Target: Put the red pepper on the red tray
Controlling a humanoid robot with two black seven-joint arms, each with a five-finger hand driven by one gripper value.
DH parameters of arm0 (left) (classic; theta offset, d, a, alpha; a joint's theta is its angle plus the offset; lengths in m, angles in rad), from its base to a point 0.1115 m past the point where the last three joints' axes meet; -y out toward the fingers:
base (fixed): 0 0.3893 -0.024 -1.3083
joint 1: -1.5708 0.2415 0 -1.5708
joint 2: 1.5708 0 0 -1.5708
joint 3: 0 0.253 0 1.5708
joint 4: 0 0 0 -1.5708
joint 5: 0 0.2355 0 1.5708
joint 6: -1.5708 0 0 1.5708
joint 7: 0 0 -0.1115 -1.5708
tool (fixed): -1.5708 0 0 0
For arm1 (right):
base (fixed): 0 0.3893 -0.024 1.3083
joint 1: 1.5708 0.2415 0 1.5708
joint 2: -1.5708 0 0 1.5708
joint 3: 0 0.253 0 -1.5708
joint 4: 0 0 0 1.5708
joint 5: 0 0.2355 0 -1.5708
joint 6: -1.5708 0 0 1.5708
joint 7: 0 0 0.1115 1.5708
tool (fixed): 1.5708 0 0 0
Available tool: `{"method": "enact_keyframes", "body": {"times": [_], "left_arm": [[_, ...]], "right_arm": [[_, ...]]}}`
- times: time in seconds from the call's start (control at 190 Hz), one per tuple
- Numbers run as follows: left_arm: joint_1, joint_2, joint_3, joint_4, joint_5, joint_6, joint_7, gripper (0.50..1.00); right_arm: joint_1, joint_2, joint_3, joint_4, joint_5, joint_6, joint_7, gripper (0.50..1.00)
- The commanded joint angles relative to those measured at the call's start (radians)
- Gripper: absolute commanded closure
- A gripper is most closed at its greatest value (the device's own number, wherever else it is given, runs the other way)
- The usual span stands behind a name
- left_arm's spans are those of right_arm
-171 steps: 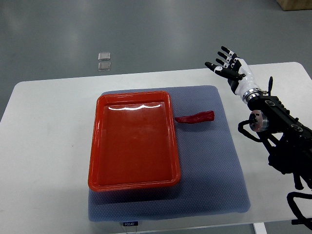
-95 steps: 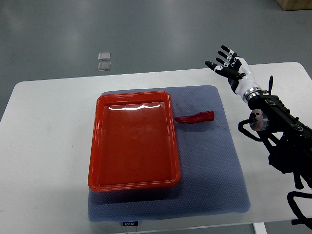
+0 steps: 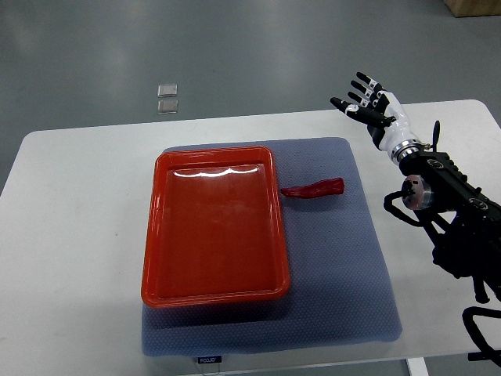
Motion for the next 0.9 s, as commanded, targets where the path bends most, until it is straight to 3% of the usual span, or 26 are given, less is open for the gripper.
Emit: {"method": "enact_keyframes", "body": {"times": [0.0,0.543,0.897], "left_arm": [[0.0,0.0,0.0,0.001,0.0,0.0,0.0,0.5],[0.0,0.0,0.0,0.001,0.0,0.001,0.0,0.5],[0.0,0.0,0.0,0.001,0.0,0.0,0.0,0.5]], "right_arm": [[0.002,-0.007,0.0,-0.001,-0.002,0.0,0.0,0.585],[0.019,-0.024,-0.005,0.005,-0.002,0.003,0.0,0.583],[0.086,-0.142,-0.181,0.008,-0.003,0.003,0.003,0.585]]}}
